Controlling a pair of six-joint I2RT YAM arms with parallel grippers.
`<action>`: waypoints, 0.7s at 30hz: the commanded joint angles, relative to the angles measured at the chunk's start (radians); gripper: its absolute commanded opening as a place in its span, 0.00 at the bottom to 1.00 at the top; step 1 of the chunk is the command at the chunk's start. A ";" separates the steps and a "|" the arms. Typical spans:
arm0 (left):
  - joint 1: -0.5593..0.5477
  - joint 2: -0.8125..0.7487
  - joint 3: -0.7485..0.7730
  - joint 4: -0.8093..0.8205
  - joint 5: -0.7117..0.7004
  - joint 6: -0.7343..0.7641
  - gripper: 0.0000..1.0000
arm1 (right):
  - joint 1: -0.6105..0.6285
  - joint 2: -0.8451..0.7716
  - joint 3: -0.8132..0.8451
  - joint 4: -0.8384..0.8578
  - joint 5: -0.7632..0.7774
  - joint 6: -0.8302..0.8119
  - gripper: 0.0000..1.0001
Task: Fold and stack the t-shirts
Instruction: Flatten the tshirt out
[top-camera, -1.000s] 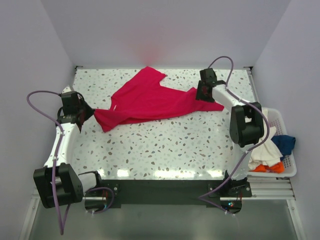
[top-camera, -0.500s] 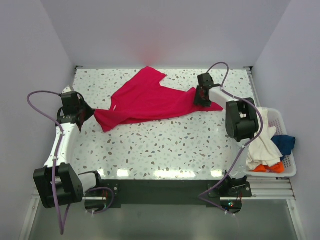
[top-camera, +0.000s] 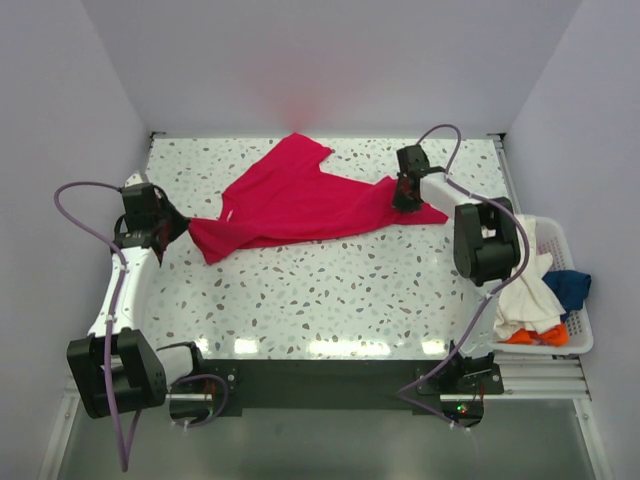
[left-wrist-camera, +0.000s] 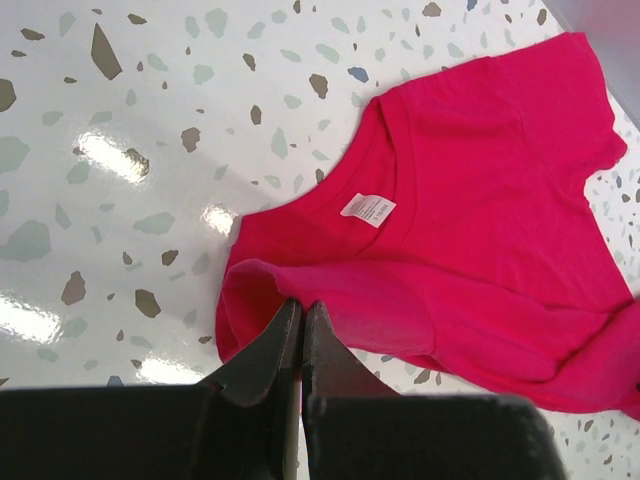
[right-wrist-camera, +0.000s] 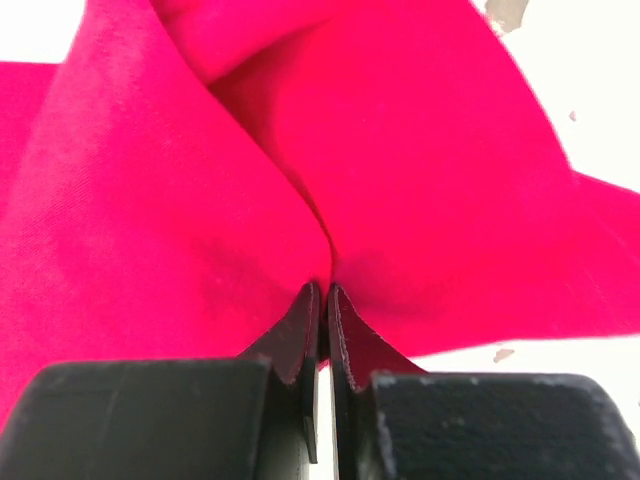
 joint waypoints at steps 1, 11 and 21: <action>0.009 -0.051 0.006 0.039 0.017 -0.012 0.00 | -0.009 -0.144 0.014 -0.060 -0.013 0.017 0.00; 0.009 -0.211 0.026 -0.026 0.059 -0.032 0.00 | -0.024 -0.500 0.037 -0.202 -0.056 0.031 0.00; 0.008 -0.495 0.271 -0.181 0.092 -0.061 0.00 | -0.022 -0.877 0.098 -0.368 -0.028 0.018 0.00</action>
